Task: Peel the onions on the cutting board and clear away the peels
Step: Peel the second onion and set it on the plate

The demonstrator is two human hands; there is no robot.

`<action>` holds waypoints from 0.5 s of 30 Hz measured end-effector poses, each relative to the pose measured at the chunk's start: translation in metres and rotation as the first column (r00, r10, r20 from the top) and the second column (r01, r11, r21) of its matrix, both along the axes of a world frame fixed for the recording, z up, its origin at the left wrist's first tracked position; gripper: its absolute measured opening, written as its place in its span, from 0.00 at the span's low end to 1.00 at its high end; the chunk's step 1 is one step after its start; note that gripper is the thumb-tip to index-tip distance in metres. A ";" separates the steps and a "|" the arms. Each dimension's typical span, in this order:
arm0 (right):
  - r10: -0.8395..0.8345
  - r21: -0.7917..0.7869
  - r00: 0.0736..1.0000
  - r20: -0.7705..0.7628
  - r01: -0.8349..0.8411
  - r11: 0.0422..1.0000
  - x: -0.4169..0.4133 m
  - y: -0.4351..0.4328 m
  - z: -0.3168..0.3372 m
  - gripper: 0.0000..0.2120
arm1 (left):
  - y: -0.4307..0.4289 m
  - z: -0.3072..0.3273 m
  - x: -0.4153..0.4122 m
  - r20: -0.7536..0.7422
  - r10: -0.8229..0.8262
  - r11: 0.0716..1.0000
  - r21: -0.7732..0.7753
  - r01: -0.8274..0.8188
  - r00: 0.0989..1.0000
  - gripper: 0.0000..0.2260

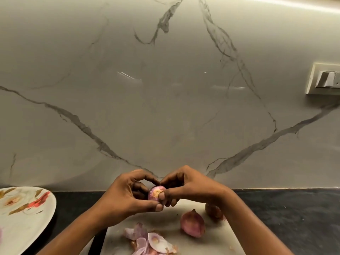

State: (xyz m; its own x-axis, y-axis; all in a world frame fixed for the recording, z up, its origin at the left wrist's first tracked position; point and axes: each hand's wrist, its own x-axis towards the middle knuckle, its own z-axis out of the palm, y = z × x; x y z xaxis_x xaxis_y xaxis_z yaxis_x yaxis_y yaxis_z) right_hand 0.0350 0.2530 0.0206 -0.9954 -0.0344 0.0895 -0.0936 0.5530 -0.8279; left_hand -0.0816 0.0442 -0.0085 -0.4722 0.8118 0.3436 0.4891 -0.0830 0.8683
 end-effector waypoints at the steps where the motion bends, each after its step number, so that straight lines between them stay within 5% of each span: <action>1: 0.006 0.007 1.000 -0.004 -0.006 1.000 0.001 0.000 -0.001 0.12 | 0.000 -0.001 0.000 -0.013 0.006 1.000 0.012 -0.006 1.000 0.22; 15: -0.070 0.051 0.990 -0.125 0.077 0.996 0.001 0.001 -0.010 0.11 | 0.003 -0.005 -0.006 0.027 -0.017 0.999 0.051 0.016 0.999 0.21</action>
